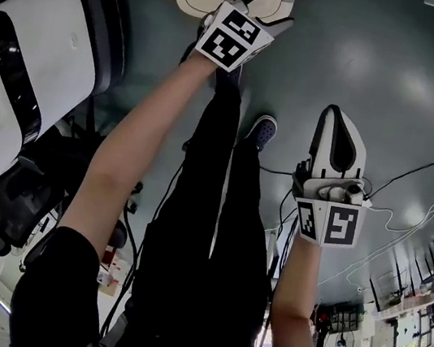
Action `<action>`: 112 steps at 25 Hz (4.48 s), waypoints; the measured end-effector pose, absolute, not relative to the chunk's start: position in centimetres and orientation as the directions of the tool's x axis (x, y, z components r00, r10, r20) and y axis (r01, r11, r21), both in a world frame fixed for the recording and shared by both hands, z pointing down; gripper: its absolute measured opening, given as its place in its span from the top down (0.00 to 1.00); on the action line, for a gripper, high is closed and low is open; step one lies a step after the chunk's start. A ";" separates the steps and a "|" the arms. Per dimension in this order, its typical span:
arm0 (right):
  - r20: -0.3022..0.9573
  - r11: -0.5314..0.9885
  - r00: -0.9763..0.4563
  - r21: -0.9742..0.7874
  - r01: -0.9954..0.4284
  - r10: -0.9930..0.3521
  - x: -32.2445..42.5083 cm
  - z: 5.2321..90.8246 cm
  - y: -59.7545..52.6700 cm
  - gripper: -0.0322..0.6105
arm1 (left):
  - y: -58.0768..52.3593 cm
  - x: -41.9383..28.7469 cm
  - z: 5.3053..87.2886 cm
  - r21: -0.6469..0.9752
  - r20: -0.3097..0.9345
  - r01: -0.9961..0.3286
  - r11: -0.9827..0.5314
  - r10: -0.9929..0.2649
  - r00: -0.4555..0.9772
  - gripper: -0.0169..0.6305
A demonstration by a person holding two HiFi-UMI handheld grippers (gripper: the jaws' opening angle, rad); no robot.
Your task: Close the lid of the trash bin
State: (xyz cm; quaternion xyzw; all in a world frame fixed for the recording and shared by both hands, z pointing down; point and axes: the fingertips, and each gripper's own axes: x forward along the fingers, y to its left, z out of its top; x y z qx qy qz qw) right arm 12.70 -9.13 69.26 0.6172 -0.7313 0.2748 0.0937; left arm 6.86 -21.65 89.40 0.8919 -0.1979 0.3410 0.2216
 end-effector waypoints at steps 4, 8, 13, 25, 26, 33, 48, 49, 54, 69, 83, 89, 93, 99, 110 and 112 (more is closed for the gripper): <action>0.454 0.106 -0.227 -0.276 -0.955 -0.861 12.6 66.6 -8.9 0.94 | -22.1 6.3 84.0 0.278 0.629 -0.537 -0.796 -0.272 0.729 0.50; 0.430 0.131 -0.233 -0.254 -0.958 -0.872 12.5 63.4 -8.7 0.94 | -22.5 5.0 77.9 0.252 0.547 -0.579 -0.775 -0.379 0.746 0.50; 0.408 0.159 -0.248 -0.241 -0.957 -0.879 12.1 58.7 -7.5 0.94 | -21.1 1.6 70.9 0.233 0.489 -0.643 -0.730 -0.484 0.726 0.50; 0.385 0.210 -0.271 -0.193 -0.958 -0.882 10.4 47.4 -0.5 0.94 | -10.6 -3.4 50.8 0.230 0.311 -0.696 -0.680 -0.626 0.715 0.50; 0.383 0.210 -0.269 -0.190 -0.959 -0.884 10.6 46.6 -0.1 0.94 | -10.1 -3.8 49.3 0.232 0.297 -0.703 -0.672 -0.640 0.709 0.50; 0.314 0.235 -0.272 -0.152 -0.960 -0.910 11.3 39.7 2.4 0.94 | -6.5 -7.0 39.5 0.172 0.197 -0.743 -0.647 -0.717 0.669 0.50; 0.154 0.335 -0.355 -0.141 -0.932 -0.922 10.6 25.7 9.3 0.94 | 7.1 -10.8 26.2 0.193 0.110 -0.807 -0.559 -0.805 0.584 0.50; 0.143 0.343 -0.359 -0.125 -0.931 -0.922 10.5 24.9 9.6 0.94 | 7.9 -10.7 25.8 0.191 0.108 -0.806 -0.561 -0.804 0.585 0.50; 0.113 0.360 -0.367 -0.079 -0.930 -0.923 10.4 22.4 11.2 0.94 | 11.1 -10.2 23.6 0.183 0.086 -0.797 -0.575 -0.798 0.596 0.50; 0.032 0.370 -0.380 -0.173 -0.913 -0.924 10.8 19.4 14.4 0.94 | 14.6 -10.6 19.6 0.138 0.016 -0.801 -0.582 -0.808 0.589 0.50; 0.026 0.384 -0.392 -0.150 -0.911 -0.920 11.2 18.0 18.0 0.94 | 18.9 -9.3 17.4 0.125 0.002 -0.802 -0.584 -0.808 0.589 0.72; 0.028 0.407 -0.412 -0.106 -0.907 -0.911 9.7 17.3 17.4 0.94 | 18.6 -10.1 16.5 0.153 -0.015 -0.801 -0.579 -0.811 0.584 0.97; 0.025 0.406 -0.410 -0.082 -0.910 -0.912 8.8 16.5 17.0 0.94 | 18.0 -10.3 16.4 0.143 -0.012 -0.793 -0.592 -0.803 0.596 0.97; 0.016 0.383 -0.383 -0.028 -0.923 -0.924 7.9 15.5 16.5 0.94 | 17.1 -11.5 15.2 0.121 -0.042 -0.798 -0.590 -0.807 0.590 0.97; 0.027 0.392 -0.394 -0.052 -0.919 -0.919 4.7 15.3 15.8 0.95 | 16.2 -14.2 15.7 0.150 -0.051 -0.793 -0.590 -0.806 0.590 0.97; 0.031 0.387 -0.389 -0.048 -0.921 -0.921 4.1 15.3 15.6 0.95 | 16.2 -14.6 15.7 0.150 -0.053 -0.787 -0.598 -0.800 0.598 0.97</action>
